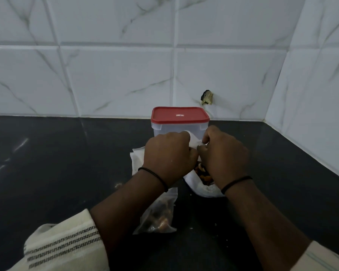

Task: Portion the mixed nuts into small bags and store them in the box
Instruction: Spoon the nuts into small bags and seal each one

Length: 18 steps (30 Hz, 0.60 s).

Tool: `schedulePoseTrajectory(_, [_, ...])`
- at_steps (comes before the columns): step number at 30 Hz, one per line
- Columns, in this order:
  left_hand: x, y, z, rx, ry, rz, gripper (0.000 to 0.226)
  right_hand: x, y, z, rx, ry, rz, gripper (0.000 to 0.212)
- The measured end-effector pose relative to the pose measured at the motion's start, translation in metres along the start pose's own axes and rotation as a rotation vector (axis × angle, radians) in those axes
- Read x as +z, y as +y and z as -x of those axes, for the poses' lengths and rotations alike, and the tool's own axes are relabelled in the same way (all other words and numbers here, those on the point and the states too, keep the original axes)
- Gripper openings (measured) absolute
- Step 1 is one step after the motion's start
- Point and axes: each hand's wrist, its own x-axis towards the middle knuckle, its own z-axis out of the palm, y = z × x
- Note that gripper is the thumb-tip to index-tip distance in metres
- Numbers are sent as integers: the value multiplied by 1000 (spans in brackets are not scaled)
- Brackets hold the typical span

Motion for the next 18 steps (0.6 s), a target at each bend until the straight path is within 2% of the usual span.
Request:
schedulePoseTrajectory(5, [2,-1,1,-40,4,9,39,7,-1,1,-62,-52,-125,16])
schedulePoseTrajectory(10, [4,-4,1,-23,67,11,34,9,5,-2,-38,-36,-70,7])
schedulePoseTrajectory(15, [11,-9,-1,190,178,225,26,6,13,-5,53,-27,-169,7])
schedulePoseTrajectory(18, [18,-22,-4,344,113,300,54,7,16,-10,175,-56,-383,7])
